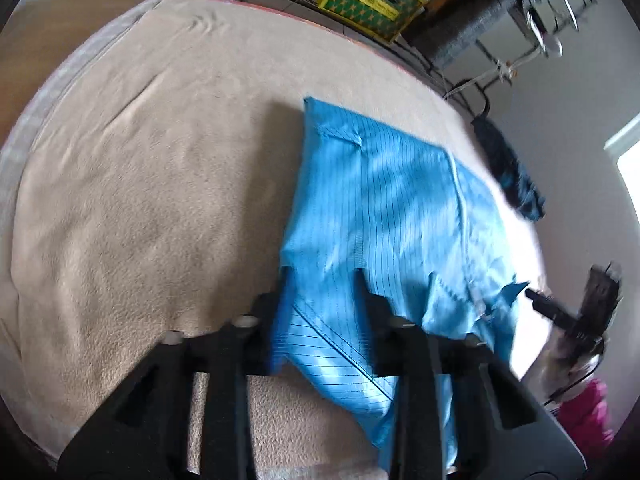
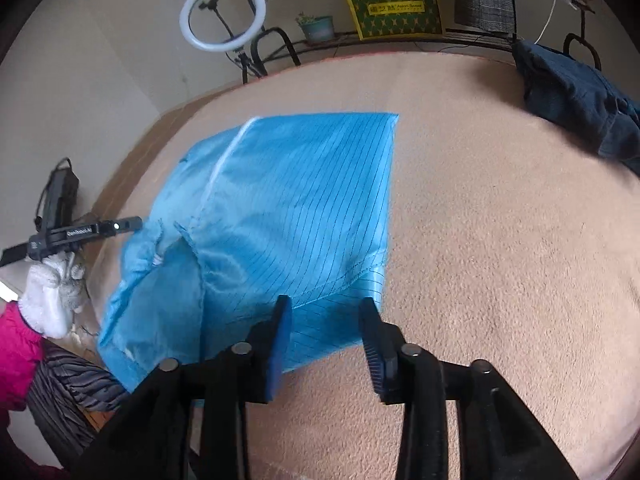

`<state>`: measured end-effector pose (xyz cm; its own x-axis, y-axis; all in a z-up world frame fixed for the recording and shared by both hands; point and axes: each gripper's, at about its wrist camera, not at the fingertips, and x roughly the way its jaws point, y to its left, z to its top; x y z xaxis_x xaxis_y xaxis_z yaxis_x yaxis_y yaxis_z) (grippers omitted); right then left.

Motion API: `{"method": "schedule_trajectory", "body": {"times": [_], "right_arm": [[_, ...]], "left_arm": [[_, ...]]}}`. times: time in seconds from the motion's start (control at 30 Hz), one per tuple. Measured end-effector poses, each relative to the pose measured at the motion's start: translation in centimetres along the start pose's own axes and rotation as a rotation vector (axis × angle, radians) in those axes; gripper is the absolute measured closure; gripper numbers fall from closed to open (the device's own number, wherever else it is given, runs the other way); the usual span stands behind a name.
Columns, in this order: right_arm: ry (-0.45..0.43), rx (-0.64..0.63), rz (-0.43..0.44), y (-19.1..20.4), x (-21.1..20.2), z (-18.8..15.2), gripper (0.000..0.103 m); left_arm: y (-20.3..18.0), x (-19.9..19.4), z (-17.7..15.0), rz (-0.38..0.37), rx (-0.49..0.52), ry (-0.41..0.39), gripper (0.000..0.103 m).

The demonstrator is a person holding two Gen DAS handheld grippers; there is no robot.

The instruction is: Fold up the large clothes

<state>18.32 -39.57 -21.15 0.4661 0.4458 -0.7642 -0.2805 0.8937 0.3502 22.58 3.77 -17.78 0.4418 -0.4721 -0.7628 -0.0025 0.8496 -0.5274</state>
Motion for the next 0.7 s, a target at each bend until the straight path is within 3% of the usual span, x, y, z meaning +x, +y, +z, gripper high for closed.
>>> {"method": "schedule_trajectory", "body": {"times": [0.03,0.07,0.23,0.47,0.7], "right_arm": [[-0.025,0.017,0.018,-0.5,-0.5,-0.2,0.029],[-0.046,0.048,0.034,-1.3,-0.9,-0.3,0.027],[-0.036,0.264,0.189,-5.0,0.2,-0.4,0.029],[0.037,0.324,0.243,-5.8,3.0,-0.5,0.033],[0.074,0.354,0.338,-5.9,4.9,-0.1,0.038]], "left_arm": [[0.8,-0.2,0.3,-0.029,-0.037,-0.004,0.050],[1.8,-0.4,0.7,-0.065,-0.090,-0.004,0.049],[4.8,0.8,2.0,-0.245,-0.264,0.053,0.049],[5.6,3.1,2.4,-0.281,-0.308,0.132,0.049],[4.4,4.9,2.8,-0.302,-0.284,0.166,0.049]]}}
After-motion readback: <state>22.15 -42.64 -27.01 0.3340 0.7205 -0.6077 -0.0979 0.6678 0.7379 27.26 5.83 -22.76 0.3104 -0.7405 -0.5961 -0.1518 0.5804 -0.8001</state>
